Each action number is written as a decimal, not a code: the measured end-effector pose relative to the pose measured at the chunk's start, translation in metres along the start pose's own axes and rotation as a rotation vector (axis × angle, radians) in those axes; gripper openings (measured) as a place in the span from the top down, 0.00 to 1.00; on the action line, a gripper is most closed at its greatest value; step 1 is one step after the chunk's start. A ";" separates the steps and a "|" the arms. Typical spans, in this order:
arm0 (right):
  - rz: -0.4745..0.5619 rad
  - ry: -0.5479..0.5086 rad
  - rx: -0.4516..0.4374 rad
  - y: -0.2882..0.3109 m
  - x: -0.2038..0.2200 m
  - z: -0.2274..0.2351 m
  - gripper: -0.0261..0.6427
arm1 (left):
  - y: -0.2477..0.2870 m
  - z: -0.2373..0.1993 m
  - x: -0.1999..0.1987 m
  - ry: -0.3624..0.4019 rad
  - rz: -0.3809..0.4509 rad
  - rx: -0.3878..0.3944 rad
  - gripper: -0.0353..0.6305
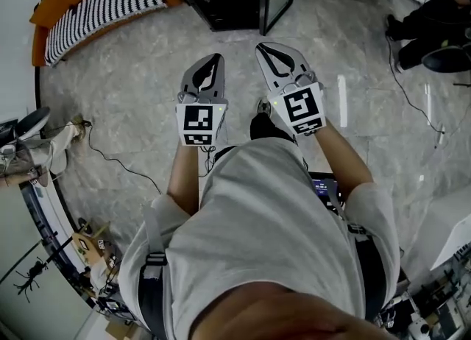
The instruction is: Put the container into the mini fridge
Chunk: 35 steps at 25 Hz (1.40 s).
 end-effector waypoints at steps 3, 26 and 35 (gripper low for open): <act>0.019 0.019 -0.018 0.023 -0.006 0.021 0.90 | 0.023 -0.020 -0.016 0.011 0.019 -0.020 0.93; 0.043 0.089 0.048 0.157 -0.078 0.108 0.90 | 0.167 -0.169 -0.113 0.306 0.079 0.013 0.93; -0.009 0.029 0.075 0.229 -0.099 0.142 0.90 | 0.217 -0.239 -0.135 0.433 0.125 -0.070 0.93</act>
Point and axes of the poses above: the fingertips, and each gripper's own axes: y forward along the fingers, z to its right, x out of its underside, the point moved 3 cm from there along -y, backward along the fingers, and after that the axes turned 3 degrees about -y, right-handed, at the moved point
